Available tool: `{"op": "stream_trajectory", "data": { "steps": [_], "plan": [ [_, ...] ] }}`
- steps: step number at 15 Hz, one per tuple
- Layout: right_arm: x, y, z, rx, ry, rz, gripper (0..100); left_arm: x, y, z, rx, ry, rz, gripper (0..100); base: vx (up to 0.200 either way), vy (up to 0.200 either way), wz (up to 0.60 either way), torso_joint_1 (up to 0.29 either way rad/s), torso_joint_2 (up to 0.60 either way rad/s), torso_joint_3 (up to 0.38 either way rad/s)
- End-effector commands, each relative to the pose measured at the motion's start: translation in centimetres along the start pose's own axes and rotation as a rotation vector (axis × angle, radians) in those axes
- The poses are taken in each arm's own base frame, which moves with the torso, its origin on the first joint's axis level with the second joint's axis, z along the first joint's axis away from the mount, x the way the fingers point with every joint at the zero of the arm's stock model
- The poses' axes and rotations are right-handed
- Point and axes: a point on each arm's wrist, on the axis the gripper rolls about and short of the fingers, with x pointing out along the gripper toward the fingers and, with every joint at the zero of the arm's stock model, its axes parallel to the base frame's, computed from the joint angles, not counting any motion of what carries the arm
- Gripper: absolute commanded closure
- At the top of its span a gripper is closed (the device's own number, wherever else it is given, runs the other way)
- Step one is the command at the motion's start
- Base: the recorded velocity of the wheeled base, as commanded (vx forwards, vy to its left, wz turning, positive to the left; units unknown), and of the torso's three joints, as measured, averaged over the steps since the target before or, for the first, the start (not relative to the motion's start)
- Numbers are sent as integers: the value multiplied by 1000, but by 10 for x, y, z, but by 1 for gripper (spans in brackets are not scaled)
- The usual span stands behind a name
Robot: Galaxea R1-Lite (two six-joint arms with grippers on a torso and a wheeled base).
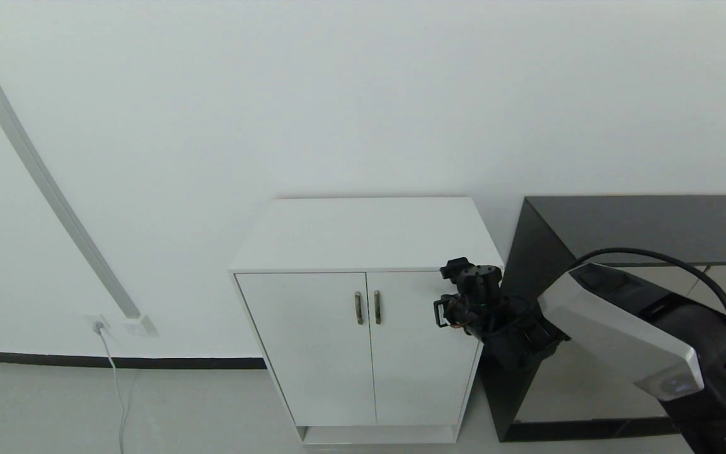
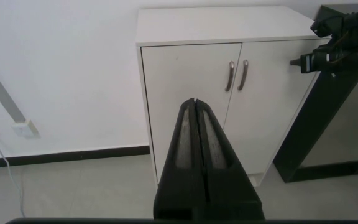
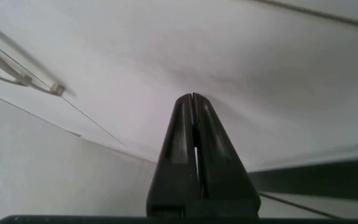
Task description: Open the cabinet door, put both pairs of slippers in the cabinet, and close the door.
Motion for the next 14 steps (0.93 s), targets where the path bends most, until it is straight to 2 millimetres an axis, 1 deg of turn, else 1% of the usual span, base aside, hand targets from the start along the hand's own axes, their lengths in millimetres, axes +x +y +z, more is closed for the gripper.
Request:
{"op": "stream_trajectory", "data": {
  "steps": [1, 2, 3, 6, 8, 9, 10, 11, 13, 14],
  "plan": [
    [-35, -5, 21, 8, -44, 4, 100, 0, 0, 0, 0, 1, 0, 100, 0, 0, 0, 0, 0, 0],
    [-43, -6, 22, 8, -44, 4, 100, 0, 0, 0, 0, 1, -1, 100, 0, 0, 0, 0, 0, 0],
    [-70, -13, 26, 13, -52, 2, 100, 0, 0, 0, 0, 1, 0, 100, 0, 0, 0, 0, 0, 0],
    [-136, -34, 29, 23, -86, -17, 100, 0, 0, 0, 0, 1, -1, 100, 0, 0, 0, 0, 0, 0],
    [-181, -54, 30, 38, -102, -53, 100, 0, 0, 0, 0, 1, -1, 100, 0, 0, 0, 0, 0, 0],
    [-198, -63, 31, 45, -109, -73, 100, 0, 0, 0, 0, 1, -1, 100, 0, 0, 0, 0, 0, 0],
    [-225, -78, 33, 58, -125, -113, 100, 0, 0, 0, 0, 1, 0, 100, 0, 0, 0, 0, 0, 0],
    [-243, -87, 33, 67, -138, -140, 100, 0, 0, 0, 0, 1, -1, 100, 0, 0, 0, 0, 0, 0],
    [-279, -110, 30, 90, -158, -228, 100, 0, 0, 0, 0, 1, -1, 100, 0, 0, 0, 0, 0, 0],
    [-299, -119, 24, 104, -160, -273, 100, 0, 0, 0, 0, 1, -1, 100, 0, 0, 0, 0, 0, 0]
  ]
}}
